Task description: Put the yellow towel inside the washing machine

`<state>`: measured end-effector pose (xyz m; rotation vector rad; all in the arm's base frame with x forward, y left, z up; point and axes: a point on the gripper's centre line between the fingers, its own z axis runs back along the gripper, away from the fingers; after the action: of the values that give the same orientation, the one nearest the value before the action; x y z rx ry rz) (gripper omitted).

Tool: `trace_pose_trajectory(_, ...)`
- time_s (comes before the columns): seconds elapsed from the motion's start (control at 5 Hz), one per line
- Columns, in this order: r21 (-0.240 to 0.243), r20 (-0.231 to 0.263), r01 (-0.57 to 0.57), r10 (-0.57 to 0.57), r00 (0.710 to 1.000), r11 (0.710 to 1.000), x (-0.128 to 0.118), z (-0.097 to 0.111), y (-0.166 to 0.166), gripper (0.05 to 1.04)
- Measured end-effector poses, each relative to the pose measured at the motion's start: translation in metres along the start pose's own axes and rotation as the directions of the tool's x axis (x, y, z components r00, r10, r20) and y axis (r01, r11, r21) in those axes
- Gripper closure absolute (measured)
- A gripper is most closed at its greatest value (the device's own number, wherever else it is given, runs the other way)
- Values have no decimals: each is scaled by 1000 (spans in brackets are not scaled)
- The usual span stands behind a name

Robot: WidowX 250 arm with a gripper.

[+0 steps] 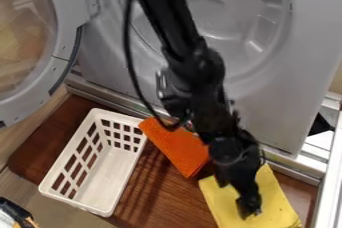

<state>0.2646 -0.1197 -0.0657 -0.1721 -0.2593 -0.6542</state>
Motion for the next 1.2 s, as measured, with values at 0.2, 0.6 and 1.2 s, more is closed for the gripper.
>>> trace_pose_trajectory(0.2,28,1,24,-24,1000,999,6,-9,5,133)
trace_pose_trajectory(0.6,58,1,18,-18,1000,998,7,-10,8,712)
trace_pose_trajectory(1.2,47,91,40,-44,995,998,11,-13,3,1033)
